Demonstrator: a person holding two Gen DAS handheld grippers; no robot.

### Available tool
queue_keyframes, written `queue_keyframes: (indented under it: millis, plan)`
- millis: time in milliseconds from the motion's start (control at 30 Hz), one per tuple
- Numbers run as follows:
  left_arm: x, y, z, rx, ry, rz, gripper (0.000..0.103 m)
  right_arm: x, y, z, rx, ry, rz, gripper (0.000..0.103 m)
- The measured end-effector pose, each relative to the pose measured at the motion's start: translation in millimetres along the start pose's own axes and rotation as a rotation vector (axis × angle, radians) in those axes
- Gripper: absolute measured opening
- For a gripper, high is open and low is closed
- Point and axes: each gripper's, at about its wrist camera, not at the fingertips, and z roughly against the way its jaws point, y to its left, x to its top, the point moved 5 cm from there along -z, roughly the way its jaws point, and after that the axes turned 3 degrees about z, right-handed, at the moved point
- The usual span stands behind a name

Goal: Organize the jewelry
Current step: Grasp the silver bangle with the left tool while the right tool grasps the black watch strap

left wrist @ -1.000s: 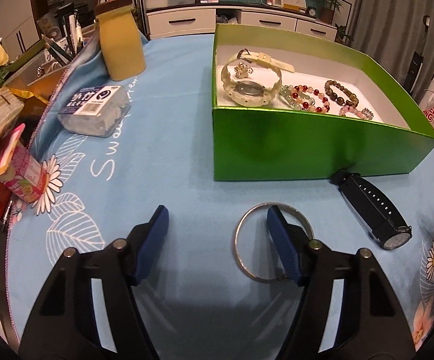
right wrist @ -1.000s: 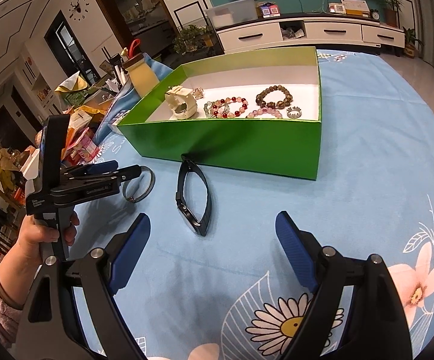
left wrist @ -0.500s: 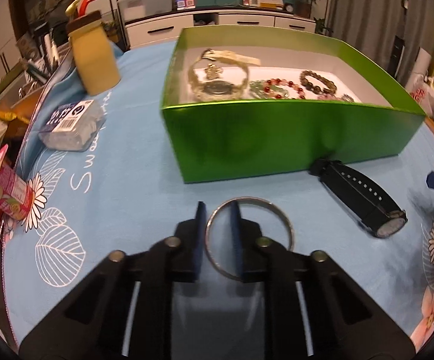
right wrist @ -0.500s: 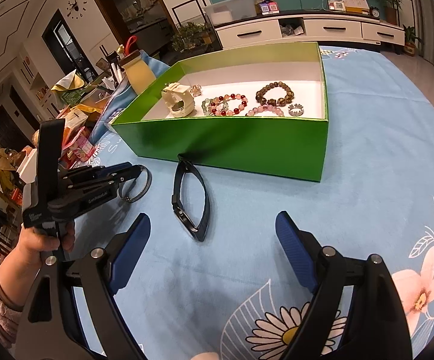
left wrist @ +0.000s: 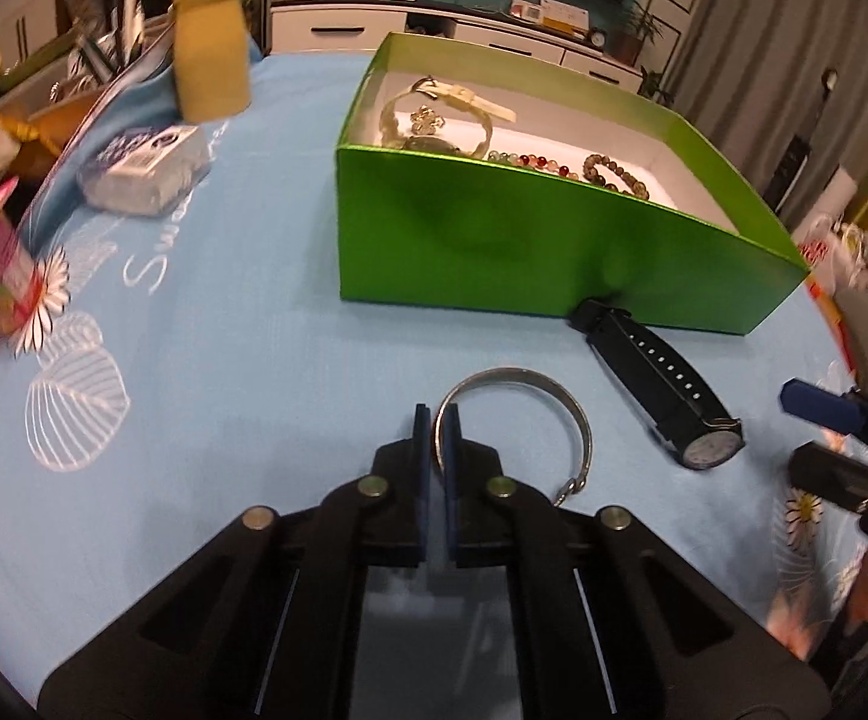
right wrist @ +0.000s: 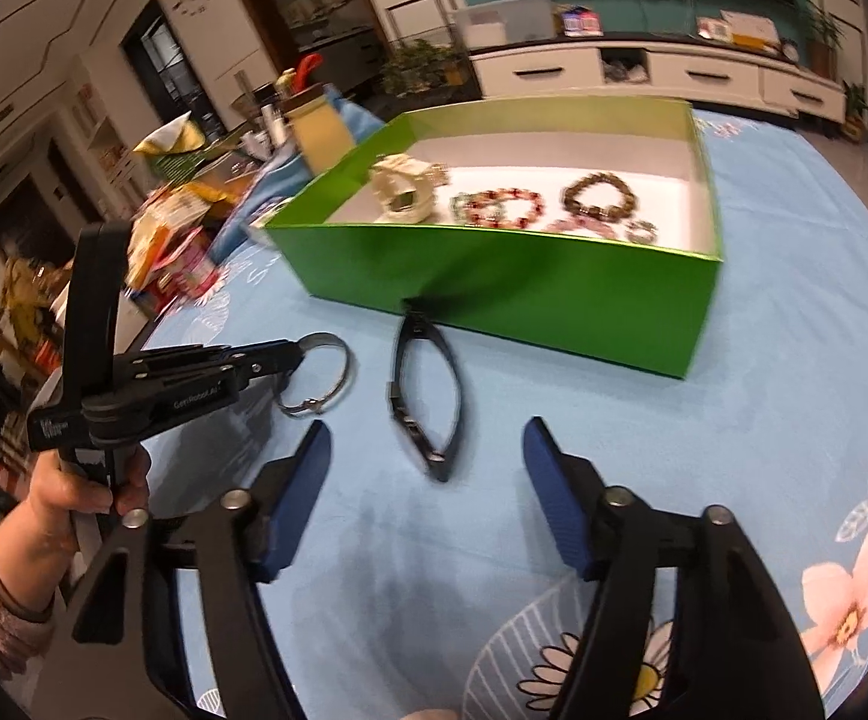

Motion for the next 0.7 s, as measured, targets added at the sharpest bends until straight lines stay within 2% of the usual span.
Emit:
queue_keyframes:
  millis: [333,467,533,700]
  plan:
    - [-9.2,2.8,7.6,-0.002,0.005,0.030,0.003,20.7,33.0,-33.0,0.006,0.026,0.163,0.042]
    - [-8.7,1.4,6.3,-0.008,0.008,0.029,0.004,22.6,28.9,-53.9,-0.026,0.075,0.179,0.033]
    - [-7.3,1.3,5.1,-0.012,0.010,0.027,0.004,20.3,23.7,-61.0,-0.050,0.101,0.180,0.031]
    - [-8.4,0.3,4.7,-0.009,0.007,0.016,0.004,12.9,17.2,-64.8,-0.070,0.123,0.194,0.017]
